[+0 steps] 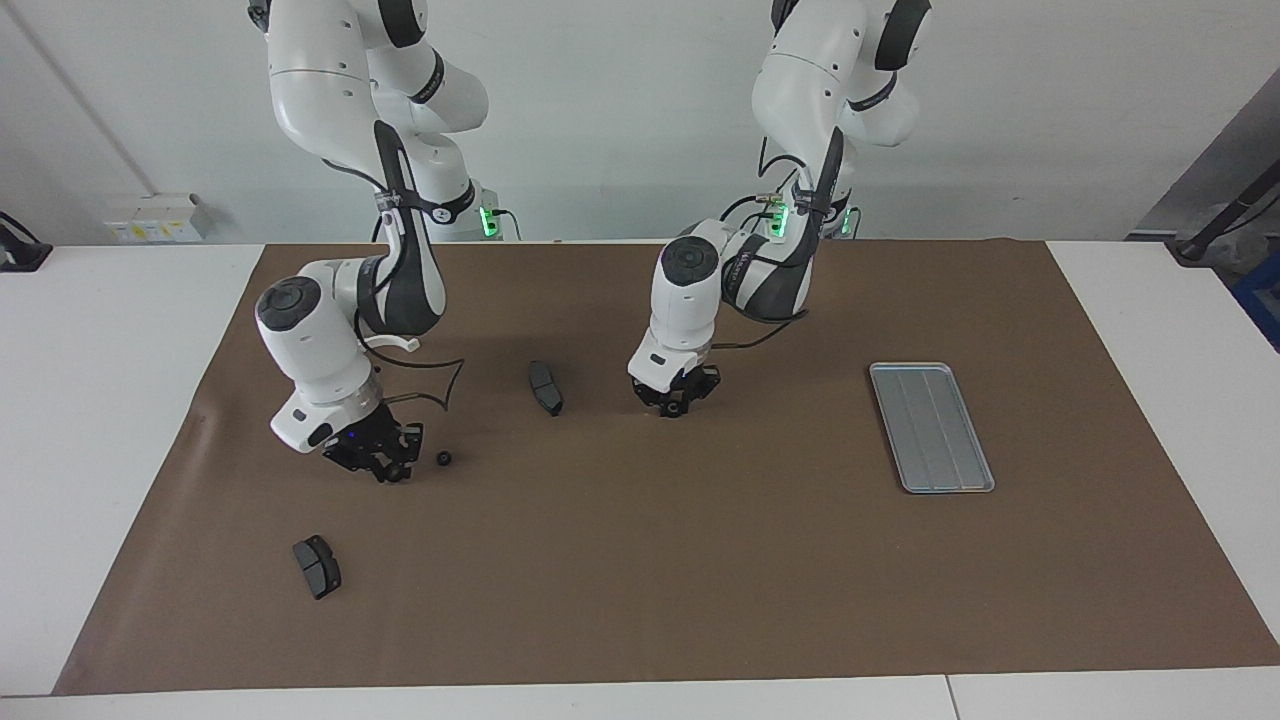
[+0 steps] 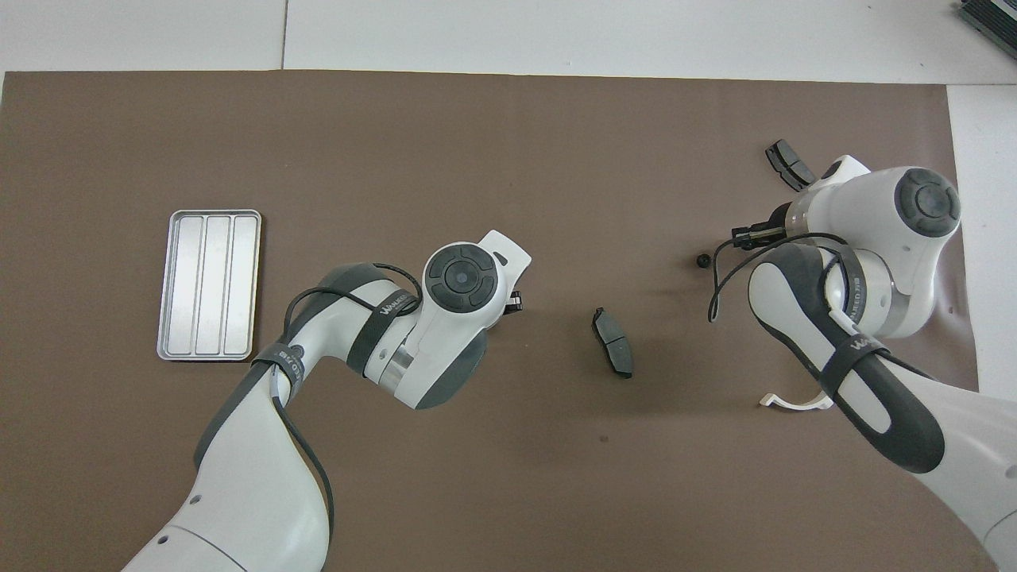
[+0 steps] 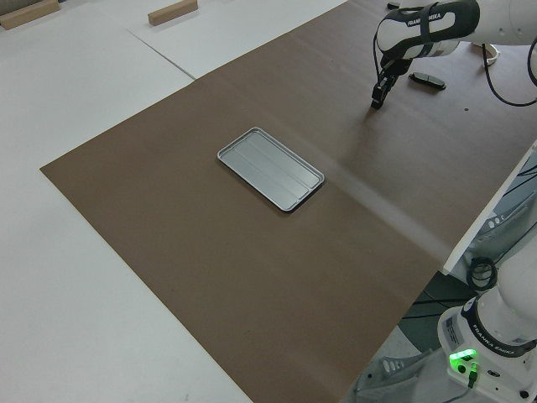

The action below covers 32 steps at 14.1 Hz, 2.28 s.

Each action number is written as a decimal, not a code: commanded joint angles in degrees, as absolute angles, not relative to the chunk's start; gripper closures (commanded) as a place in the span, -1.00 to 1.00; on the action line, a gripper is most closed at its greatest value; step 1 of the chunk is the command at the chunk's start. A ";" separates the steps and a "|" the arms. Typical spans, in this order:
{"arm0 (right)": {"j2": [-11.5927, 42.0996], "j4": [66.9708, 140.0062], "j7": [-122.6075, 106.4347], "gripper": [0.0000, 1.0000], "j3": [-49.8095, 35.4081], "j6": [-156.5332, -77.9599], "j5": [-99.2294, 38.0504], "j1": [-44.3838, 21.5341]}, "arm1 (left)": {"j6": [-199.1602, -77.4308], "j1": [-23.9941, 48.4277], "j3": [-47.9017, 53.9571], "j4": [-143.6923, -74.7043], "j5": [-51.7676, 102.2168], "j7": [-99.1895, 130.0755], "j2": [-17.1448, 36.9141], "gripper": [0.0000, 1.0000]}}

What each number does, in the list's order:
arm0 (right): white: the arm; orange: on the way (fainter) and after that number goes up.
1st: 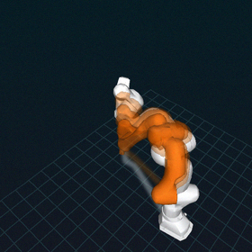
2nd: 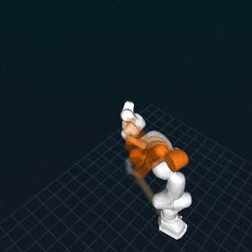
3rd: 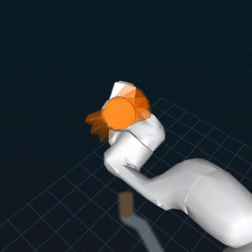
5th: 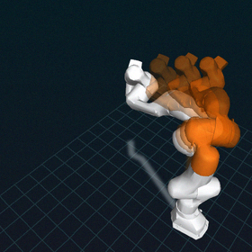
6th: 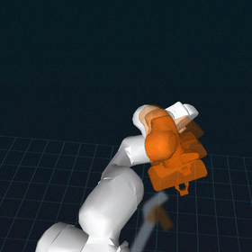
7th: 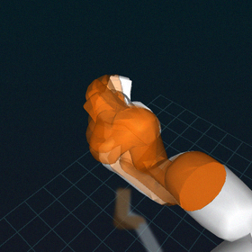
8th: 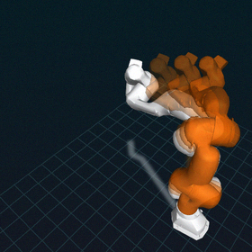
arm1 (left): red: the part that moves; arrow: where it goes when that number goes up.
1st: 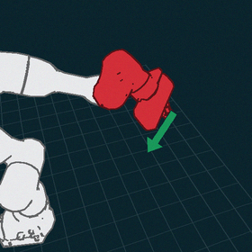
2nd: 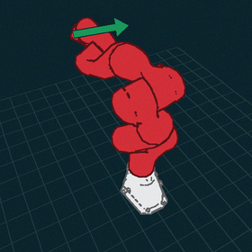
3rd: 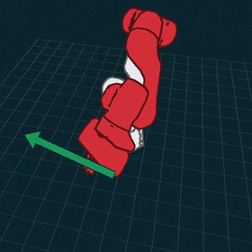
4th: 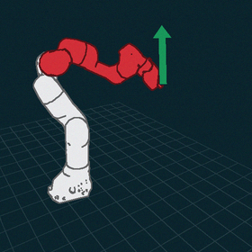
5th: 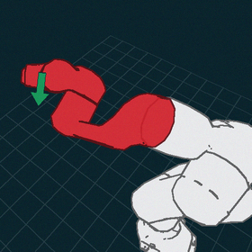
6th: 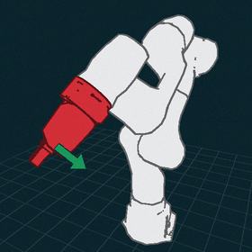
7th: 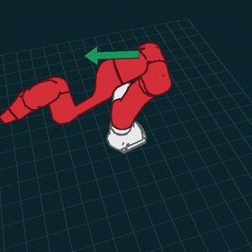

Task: Pick bearing gear from pile to tray
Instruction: 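Place the bearing in the tray with the left gripper while the right carries another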

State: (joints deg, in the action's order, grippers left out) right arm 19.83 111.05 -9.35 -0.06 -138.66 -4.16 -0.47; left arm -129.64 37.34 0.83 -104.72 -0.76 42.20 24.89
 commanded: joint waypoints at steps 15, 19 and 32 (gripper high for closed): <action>15.46 103.99 17.70 1.00 -0.35 -127.26 -2.65 -21.34 | -116.80 10.39 0.09 -99.31 4.22 -1.38 19.07 1.00; 17.66 103.36 30.91 1.00 -0.44 -129.45 1.76 -27.41 | -120.04 4.67 0.09 -101.41 4.22 -10.70 18.90 1.00; 29.70 98.00 45.70 0.92 -0.35 -135.52 6.24 -37.00 | -134.30 0.62 -0.09 -111.71 4.22 -17.66 17.84 0.33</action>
